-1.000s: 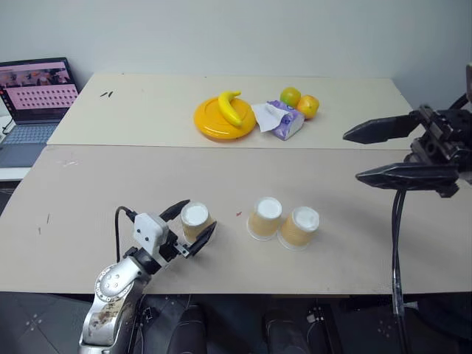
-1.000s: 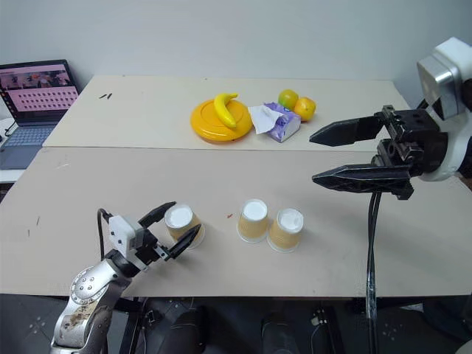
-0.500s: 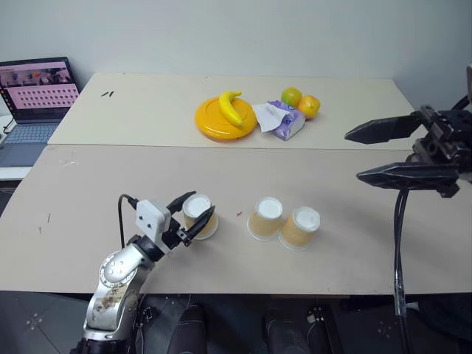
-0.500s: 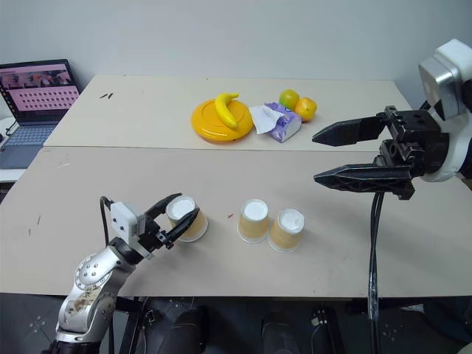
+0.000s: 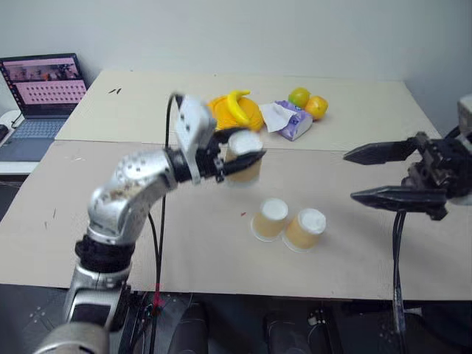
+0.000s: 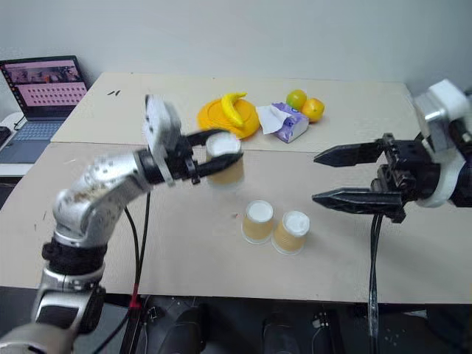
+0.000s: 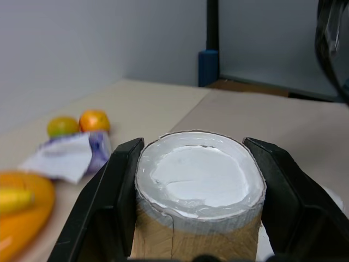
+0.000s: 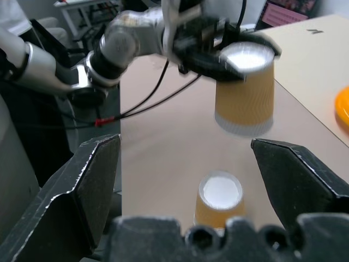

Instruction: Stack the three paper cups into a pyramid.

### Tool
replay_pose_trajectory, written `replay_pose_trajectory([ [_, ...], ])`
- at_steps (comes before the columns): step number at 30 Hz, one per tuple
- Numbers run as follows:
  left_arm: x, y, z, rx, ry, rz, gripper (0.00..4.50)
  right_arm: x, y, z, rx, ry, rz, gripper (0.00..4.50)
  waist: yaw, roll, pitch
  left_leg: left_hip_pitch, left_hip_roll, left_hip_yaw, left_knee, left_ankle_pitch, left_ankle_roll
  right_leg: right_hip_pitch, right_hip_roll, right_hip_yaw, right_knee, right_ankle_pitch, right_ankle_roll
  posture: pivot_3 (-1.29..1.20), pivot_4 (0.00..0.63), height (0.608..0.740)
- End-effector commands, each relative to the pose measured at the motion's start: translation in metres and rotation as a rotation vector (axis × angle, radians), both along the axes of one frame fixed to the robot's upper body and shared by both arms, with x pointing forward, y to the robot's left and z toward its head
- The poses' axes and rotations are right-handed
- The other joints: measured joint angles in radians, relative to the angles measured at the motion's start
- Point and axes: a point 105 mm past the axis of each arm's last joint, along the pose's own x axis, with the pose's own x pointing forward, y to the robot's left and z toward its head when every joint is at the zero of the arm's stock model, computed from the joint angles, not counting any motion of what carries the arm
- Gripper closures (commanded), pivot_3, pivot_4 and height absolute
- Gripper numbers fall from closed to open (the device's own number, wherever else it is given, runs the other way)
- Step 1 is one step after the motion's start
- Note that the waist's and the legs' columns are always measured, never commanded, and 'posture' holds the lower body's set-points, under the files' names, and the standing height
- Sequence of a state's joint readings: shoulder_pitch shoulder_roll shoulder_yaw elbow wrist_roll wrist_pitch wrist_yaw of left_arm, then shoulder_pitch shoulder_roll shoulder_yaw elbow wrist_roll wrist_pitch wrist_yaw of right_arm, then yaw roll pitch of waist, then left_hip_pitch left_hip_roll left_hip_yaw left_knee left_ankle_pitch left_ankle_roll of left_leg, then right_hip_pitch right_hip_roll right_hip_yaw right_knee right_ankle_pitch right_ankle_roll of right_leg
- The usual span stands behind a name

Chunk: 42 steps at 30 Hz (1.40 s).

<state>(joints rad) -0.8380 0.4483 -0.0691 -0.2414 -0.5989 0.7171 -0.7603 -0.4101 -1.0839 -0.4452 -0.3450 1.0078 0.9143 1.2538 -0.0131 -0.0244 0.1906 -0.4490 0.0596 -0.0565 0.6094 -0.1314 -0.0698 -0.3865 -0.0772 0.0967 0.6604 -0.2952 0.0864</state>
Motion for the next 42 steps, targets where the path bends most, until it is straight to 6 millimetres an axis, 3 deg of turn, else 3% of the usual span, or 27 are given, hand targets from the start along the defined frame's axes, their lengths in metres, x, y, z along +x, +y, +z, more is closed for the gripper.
replay_pose_trajectory([
  [1,-0.012,-0.018,0.004,0.034,0.027,-0.133,2.01,-0.011,0.002,0.005,-0.01,-0.077,-0.02,0.0,-0.004,0.0,0.0,0.0,0.0,0.0,0.0,0.0,0.0,0.0,0.0,0.0,0.0,0.0,0.0,0.0,0.15,0.732],
  [9,-0.021,-0.042,-0.006,0.071,0.091,-0.296,2.01,-0.019,0.0,-0.005,-0.009,-0.074,-0.097,0.0,-0.005,0.0,0.0,0.002,0.0,0.0,0.0,0.0,0.0,0.0,0.0,0.0,0.002,0.0,0.0,0.0,0.15,0.732],
  [20,-0.015,-0.064,-0.014,0.039,0.08,-0.341,2.01,-0.03,-0.006,-0.007,-0.009,-0.081,-0.18,0.0,0.001,0.0,0.0,0.001,0.0,0.0,0.0,0.0,0.0,0.001,0.0,0.0,0.001,0.0,0.0,0.0,0.15,0.732],
  [30,-0.014,-0.071,-0.013,0.018,0.067,-0.356,2.01,-0.035,-0.008,-0.009,-0.016,-0.083,-0.217,0.0,-0.004,0.0,0.0,0.002,0.0,0.0,0.0,0.0,0.0,0.001,0.0,0.0,0.001,0.0,0.0,0.0,0.15,0.732],
  [42,-0.027,-0.072,-0.029,0.048,0.117,-0.426,2.01,-0.039,-0.008,-0.011,-0.016,-0.075,-0.239,0.0,-0.002,0.0,0.0,0.001,0.0,0.0,0.0,0.0,0.0,0.001,0.0,0.0,0.001,0.0,0.0,0.0,0.15,0.732],
])
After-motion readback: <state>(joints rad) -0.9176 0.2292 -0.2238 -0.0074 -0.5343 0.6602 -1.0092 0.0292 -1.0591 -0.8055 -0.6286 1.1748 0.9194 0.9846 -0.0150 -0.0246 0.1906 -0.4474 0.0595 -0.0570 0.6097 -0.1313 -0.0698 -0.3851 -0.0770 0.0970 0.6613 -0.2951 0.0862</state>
